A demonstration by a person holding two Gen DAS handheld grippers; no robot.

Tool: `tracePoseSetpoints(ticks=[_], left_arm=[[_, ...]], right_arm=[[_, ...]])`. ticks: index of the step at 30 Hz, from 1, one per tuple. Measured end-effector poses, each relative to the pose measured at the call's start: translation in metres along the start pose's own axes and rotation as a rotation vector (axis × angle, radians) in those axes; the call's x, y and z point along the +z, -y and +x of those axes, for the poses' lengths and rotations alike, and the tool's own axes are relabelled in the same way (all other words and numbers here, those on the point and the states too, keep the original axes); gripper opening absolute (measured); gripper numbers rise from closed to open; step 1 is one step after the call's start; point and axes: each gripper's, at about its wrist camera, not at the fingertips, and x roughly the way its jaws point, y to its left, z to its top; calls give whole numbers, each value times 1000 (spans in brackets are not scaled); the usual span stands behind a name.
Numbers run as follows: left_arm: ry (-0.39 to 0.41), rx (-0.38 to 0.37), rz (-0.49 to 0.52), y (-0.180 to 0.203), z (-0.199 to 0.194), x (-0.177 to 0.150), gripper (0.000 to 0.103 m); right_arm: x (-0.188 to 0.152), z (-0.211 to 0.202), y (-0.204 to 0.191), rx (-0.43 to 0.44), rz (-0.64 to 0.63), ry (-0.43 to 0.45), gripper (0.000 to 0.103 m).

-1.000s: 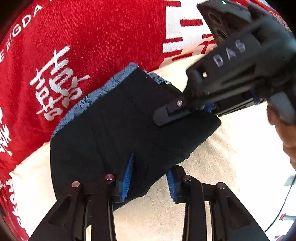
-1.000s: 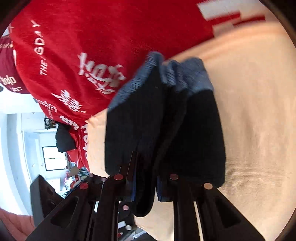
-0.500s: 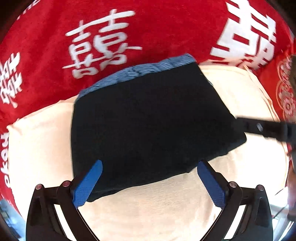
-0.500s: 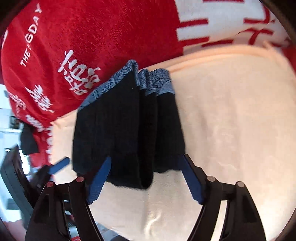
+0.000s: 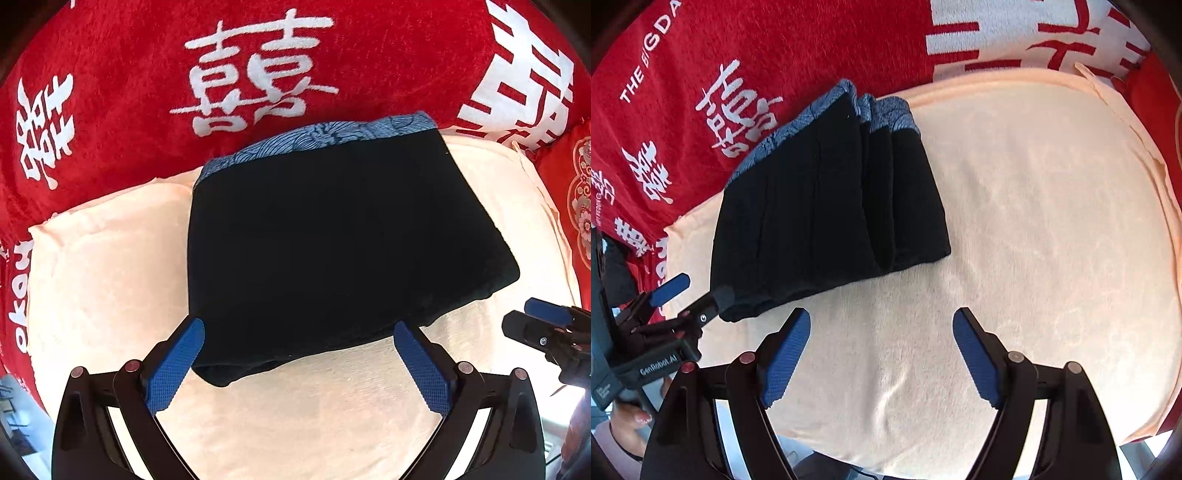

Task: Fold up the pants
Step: 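Open the left gripper and release the folded pants onto the towel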

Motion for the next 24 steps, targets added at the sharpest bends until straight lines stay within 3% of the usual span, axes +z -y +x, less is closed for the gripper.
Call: tracePoseSetpoints(ticks=[4, 9, 11, 15, 17, 20, 24], left_arm=[[-10, -9, -20, -9, 1, 3, 103], [-9, -111, -106, -24, 0, 6, 103], [5, -179, -147, -30, -3, 7, 103], [76, -438, -324, -59, -16, 13, 103], [104, -518, -410, -74, -24, 19, 103], [189, -524, -447, -86, -41, 28, 103], [298, -507, -380, -91, -67, 38, 103]], right_arm=[[-2, 1, -3, -5, 2, -8, 82], [-3, 4, -8, -2, -1, -13, 82], [-3, 5, -9, -2, -5, -14, 82], [-4, 4, -13, 4, -8, 2, 82], [-5, 3, -13, -1, -4, 11, 82], [-8, 6, -12, -2, 9, 12, 82], [-13, 10, -12, 10, 24, 13, 82]])
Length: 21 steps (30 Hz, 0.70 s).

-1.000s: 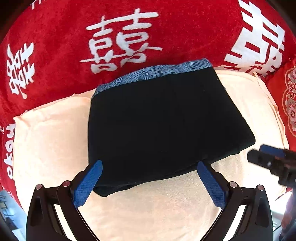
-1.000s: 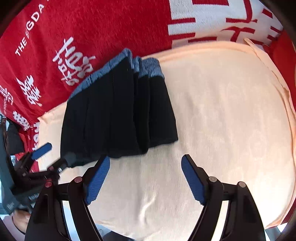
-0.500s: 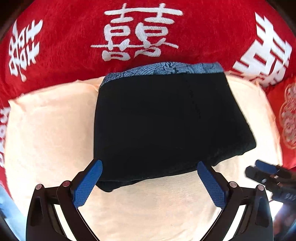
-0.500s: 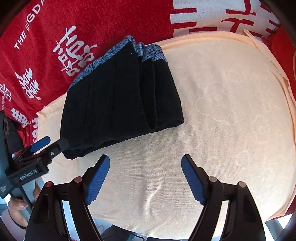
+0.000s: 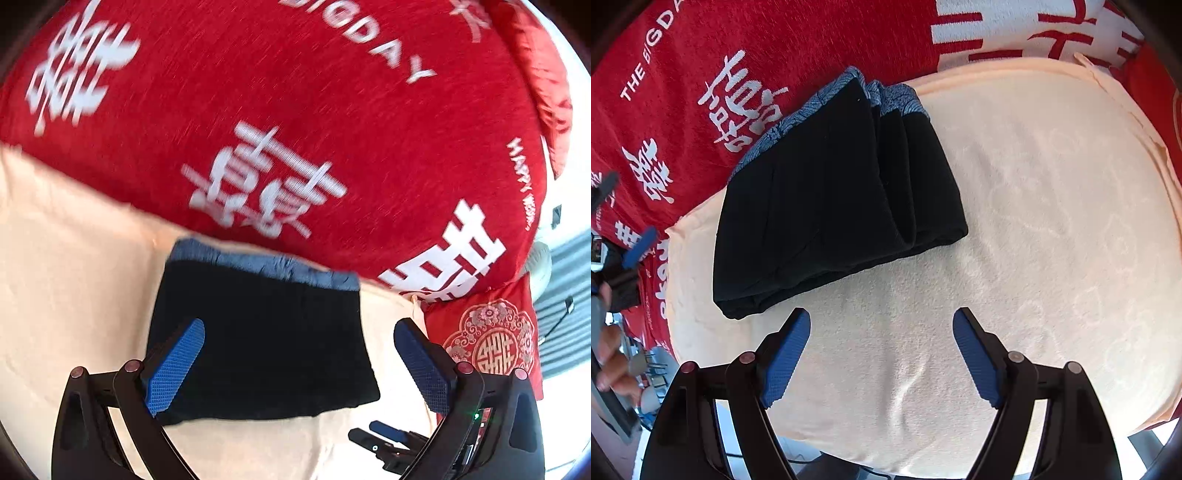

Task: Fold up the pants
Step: 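Open the left gripper and release the folded pants onto the towel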

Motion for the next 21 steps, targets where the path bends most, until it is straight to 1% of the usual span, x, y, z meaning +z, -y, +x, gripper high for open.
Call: tracePoseSetpoints(ticks=[2, 4, 7, 8, 10, 13, 15, 16, 17, 18, 19, 21], left_arm=[[-16, -30, 35, 6, -5, 5, 103], [-60, -81, 44, 13, -7, 9, 103], [-125, -176, 12, 20, -6, 13, 103], [-134, -194, 5, 23, -6, 11, 103], [-145, -203, -5, 27, -6, 12, 103], [-182, -252, -37, 30, -4, 14, 103], [-195, -256, -39, 32, -2, 14, 103], [-200, -246, -30, 35, -1, 14, 103], [-201, -227, -19, 36, -1, 14, 103], [-203, -193, -2, 39, 0, 14, 103], [-217, -180, 16, 42, 3, 13, 103], [-238, -191, 25, 43, 8, 11, 103]], right_arm=[[-2, 1, -1, 3, 1, 6, 82], [-4, 1, -3, 9, 1, 15, 82], [-6, 1, -3, 22, 13, 26, 82], [-6, 1, -3, 27, 19, 29, 82], [-7, 2, -2, 36, 32, 34, 82], [-9, 2, 1, 49, 46, 42, 82], [-11, 1, 4, 55, 53, 49, 82], [-12, 0, 5, 58, 58, 52, 82], [-12, 0, 8, 61, 66, 57, 82], [-13, -1, 10, 63, 73, 62, 82], [-13, -1, 11, 65, 77, 64, 82], [-14, -3, 16, 66, 88, 72, 82]])
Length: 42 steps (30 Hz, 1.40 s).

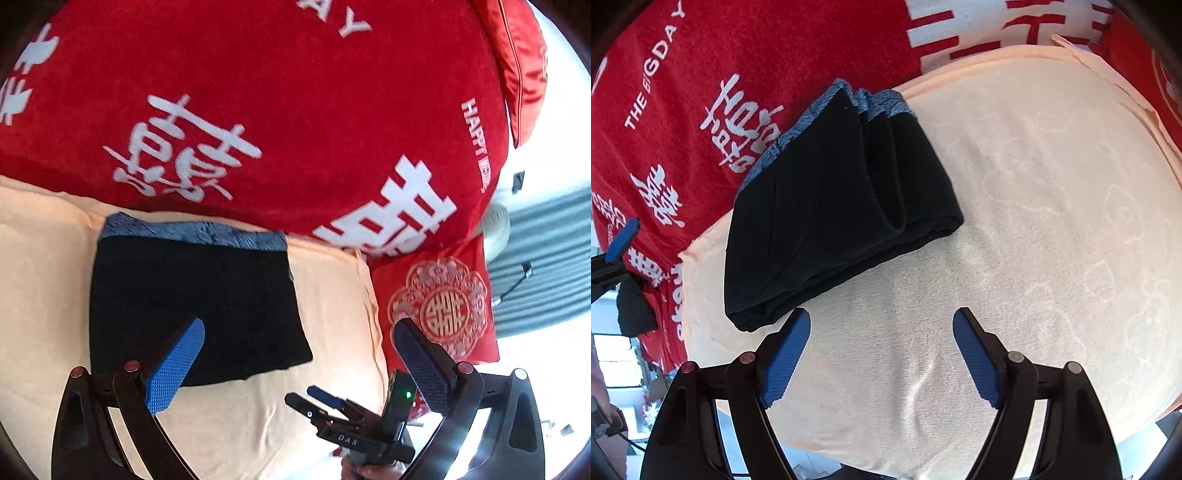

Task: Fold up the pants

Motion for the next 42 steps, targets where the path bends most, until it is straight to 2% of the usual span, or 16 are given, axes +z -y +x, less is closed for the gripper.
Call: tracePoseSetpoints(ticks=[17, 19, 21, 25, 26, 31, 35, 38, 42], left_arm=[[13, -219, -76, 5, 1, -3, 103], [13, -219, -68, 7, 1, -3, 103], [17, -182, -48, 9, 1, -4, 103], [16, 51, 30, 5, 8, -10, 103], [10, 120, 35, -2, 12, -12, 103], [-20, 373, 8, -53, 23, -21, 103], [-52, 498, 29, -92, 29, -22, 103], [-87, 541, 60, -108, 36, -18, 103], [-160, 460, 65, -133, 47, -6, 103]], right_arm=[[-3, -6, 15, 12, 33, 20, 82], [-4, -6, 16, 12, 34, 20, 82], [-4, -7, 16, 13, 35, 21, 82], [-4, -7, 15, 11, 29, 15, 82], [-4, -7, 15, 11, 27, 13, 82], [6, -10, 14, -2, -4, 7, 82], [26, -11, 20, 4, -14, -1, 82], [44, -8, 20, 8, -34, -5, 82], [70, 2, 14, 38, -82, -30, 85]])
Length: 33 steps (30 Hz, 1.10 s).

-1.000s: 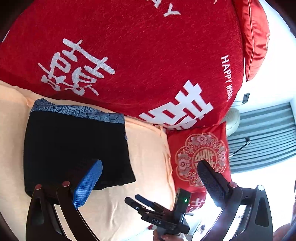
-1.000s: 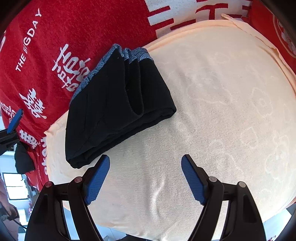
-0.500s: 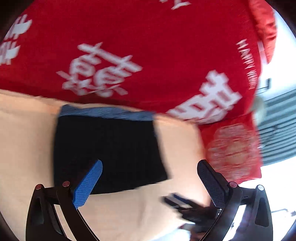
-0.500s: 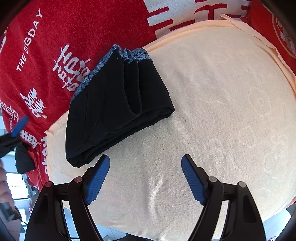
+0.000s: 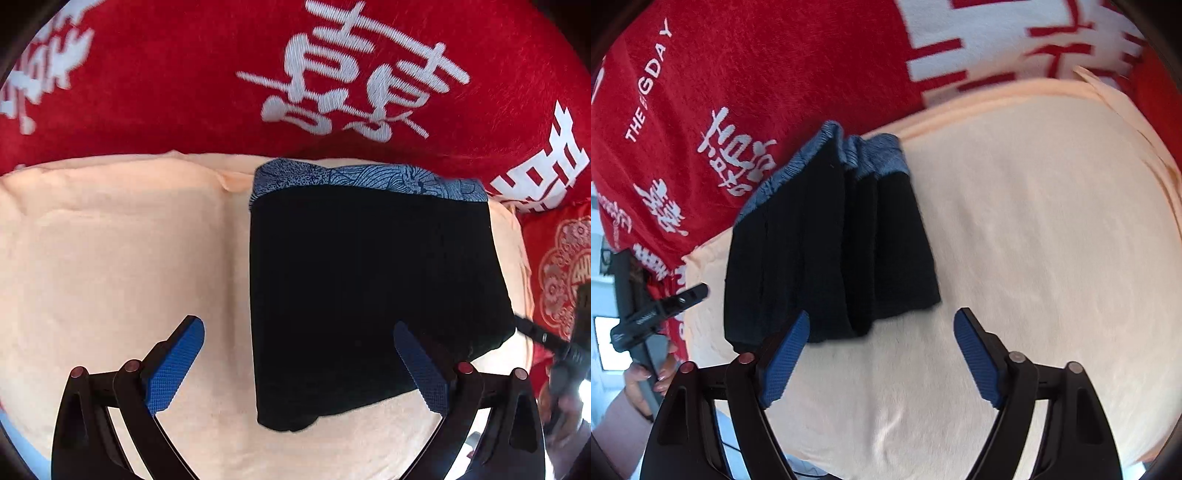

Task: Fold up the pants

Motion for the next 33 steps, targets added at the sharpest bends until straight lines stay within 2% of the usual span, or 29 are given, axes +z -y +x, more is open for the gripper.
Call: tracePoseSetpoints(ticks=[3, 8, 13, 18, 21, 22, 24, 25, 26, 28, 29, 33], left_arm=[[-25, -60, 13, -13, 9, 10, 103], [-67, -146, 5, -32, 27, 25, 103], [-107, -127, 89, -28, 51, 28, 103], [-98, -184, 65, -24, 64, 30, 103], [-67, -184, 39, -21, 68, 28, 103], [-52, -184, 24, -21, 68, 27, 99], [-18, -177, 17, -15, 60, 23, 90], [-6, -170, 28, -12, 55, 20, 81], [9, -167, 42, -6, 48, 19, 76], [25, -172, 51, -1, 34, 17, 56], [33, -176, 55, 2, 25, 15, 56], [39, -183, 60, 2, 0, 1, 56]], right_arm=[[23, 10, -2, 59, -35, -27, 86], [55, 27, 3, 97, -74, -64, 86], [76, 60, 24, 169, -43, -141, 86], [84, 91, 29, 324, -34, -204, 86], [88, 102, 21, 329, -38, -213, 85], [89, 104, 20, 329, -21, -214, 83], [90, 103, 21, 312, 8, -217, 70], [88, 100, 20, 311, 4, -219, 59], [87, 98, 18, 314, 3, -216, 53], [84, 87, 13, 334, 6, -195, 45], [84, 83, 12, 346, 11, -189, 41], [75, 62, 3, 407, 23, -174, 40]])
